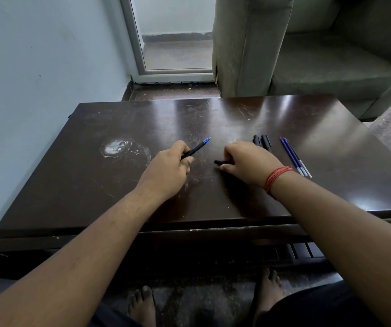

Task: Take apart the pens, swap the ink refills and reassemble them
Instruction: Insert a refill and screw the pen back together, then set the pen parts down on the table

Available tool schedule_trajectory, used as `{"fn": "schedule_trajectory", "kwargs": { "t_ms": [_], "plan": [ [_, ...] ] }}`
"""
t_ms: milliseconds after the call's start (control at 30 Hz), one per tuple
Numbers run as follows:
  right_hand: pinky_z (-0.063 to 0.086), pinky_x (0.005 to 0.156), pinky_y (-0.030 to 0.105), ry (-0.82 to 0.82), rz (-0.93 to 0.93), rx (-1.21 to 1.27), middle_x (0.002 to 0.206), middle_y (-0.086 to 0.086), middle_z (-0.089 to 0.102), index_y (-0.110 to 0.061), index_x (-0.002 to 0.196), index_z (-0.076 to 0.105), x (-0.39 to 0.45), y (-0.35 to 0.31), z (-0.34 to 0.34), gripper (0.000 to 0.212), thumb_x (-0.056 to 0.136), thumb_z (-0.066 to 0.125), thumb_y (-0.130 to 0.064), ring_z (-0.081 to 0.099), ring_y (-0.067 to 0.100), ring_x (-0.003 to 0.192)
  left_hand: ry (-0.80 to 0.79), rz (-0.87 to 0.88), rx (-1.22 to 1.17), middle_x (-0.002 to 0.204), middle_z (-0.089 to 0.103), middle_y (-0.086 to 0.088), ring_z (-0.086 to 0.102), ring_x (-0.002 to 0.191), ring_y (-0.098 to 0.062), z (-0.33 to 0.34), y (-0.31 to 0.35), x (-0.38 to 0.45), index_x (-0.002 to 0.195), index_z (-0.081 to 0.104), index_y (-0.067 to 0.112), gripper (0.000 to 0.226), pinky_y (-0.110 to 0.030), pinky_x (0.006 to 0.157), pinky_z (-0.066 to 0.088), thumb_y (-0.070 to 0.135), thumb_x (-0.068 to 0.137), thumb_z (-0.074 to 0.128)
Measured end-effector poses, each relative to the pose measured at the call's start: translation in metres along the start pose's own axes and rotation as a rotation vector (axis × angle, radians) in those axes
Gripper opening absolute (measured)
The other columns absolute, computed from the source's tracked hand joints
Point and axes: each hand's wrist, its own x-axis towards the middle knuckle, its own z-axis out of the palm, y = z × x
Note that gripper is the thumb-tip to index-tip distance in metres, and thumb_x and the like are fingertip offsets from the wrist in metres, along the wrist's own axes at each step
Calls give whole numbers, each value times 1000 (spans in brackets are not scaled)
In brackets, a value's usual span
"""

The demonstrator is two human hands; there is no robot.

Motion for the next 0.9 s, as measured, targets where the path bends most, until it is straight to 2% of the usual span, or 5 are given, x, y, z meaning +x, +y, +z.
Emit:
{"fn": "schedule_trajectory", "kwargs": {
  "t_ms": [133, 267, 733, 833, 900],
  "plan": [
    [55, 57, 31, 168, 99, 566, 79, 2, 68, -17, 93, 60, -3, 6, -12, 7, 92, 66, -20, 66, 14, 62, 1, -1, 8, 78, 68, 3, 63, 68, -21, -1, 0, 0, 99, 53, 17, 3, -44, 66, 55, 19, 101, 51],
    [60, 63, 37, 242, 63, 938, 75, 2, 62, -15, 97, 64, -2, 6, -21, 7, 95, 59, -10, 65, 20, 65, -16, 5, 23, 77, 68, 3, 64, 67, -21, 0, 1, 0, 97, 52, 19, 4, -45, 66, 55, 20, 101, 52],
    [58, 64, 33, 135, 1, 961, 80, 7, 63, -10, 101, 66, -7, -6, -19, 12, 97, 56, -6, 63, 15, 68, -33, 88, 41, 77, 67, 2, 62, 65, -21, 7, 5, -2, 98, 53, 20, 2, -46, 63, 54, 21, 100, 52],
    [60, 70, 33, 105, -11, 1067, 85, 12, 65, -9, 100, 65, -8, -16, -12, 14, 98, 53, -1, 67, 18, 73, -32, 88, 15, 76, 67, 4, 62, 67, -16, 10, 6, -3, 98, 53, 19, 3, -36, 61, 51, 20, 101, 52],
    [61, 73, 36, 155, 8, 1178, 86, 13, 64, -6, 103, 59, -10, -25, -8, 11, 97, 54, 1, 68, 20, 73, -17, 69, -25, 76, 68, 4, 61, 66, -10, 11, 6, -3, 97, 53, 19, 4, -25, 59, 45, 19, 101, 52]
  ]
}}
